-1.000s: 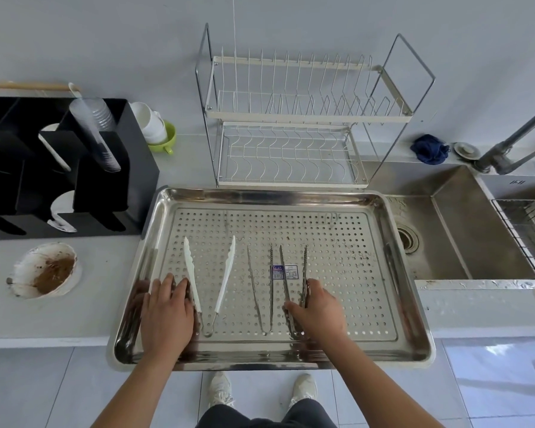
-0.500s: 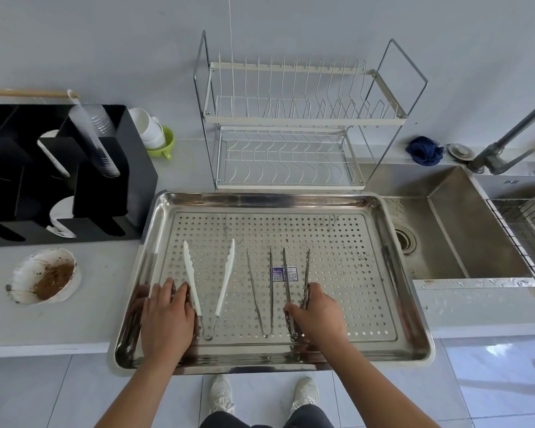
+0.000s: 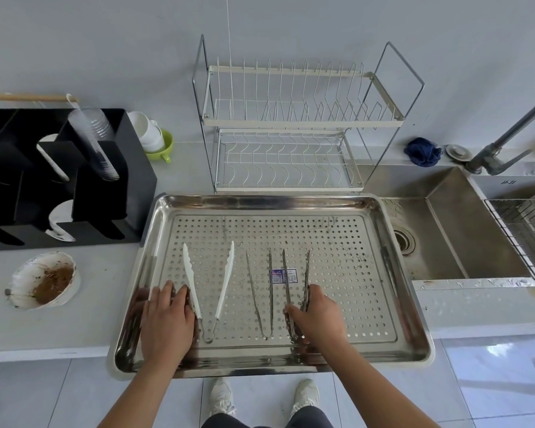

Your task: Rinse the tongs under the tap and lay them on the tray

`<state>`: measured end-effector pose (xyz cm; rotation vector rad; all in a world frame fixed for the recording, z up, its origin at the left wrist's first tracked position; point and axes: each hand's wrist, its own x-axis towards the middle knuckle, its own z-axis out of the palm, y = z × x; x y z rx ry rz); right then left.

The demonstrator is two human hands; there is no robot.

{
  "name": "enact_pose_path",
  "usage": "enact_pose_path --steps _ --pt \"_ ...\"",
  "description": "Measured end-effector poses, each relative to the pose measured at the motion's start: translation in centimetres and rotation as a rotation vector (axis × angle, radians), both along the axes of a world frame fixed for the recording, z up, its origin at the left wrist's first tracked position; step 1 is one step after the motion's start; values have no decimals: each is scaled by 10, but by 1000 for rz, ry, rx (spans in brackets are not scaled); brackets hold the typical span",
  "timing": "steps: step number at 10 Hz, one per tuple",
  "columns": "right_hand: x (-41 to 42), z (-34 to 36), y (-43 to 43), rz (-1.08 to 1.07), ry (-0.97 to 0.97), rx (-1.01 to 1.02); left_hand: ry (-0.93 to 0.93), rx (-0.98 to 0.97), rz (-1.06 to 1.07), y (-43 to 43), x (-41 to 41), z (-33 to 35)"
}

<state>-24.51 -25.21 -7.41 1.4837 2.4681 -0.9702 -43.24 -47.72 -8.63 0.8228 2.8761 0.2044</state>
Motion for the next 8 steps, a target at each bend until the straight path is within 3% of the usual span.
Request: enact_pose_path --steps 3,5,8 --pt "4 0 0 -20 42 -3 -18 43 4 0 -1 1" --pt "10 1 12 -43 79 40 -159 195 86 2 -9 16" --pt "-7 17 32 28 75 124 -124 350 101 22 -24 54"
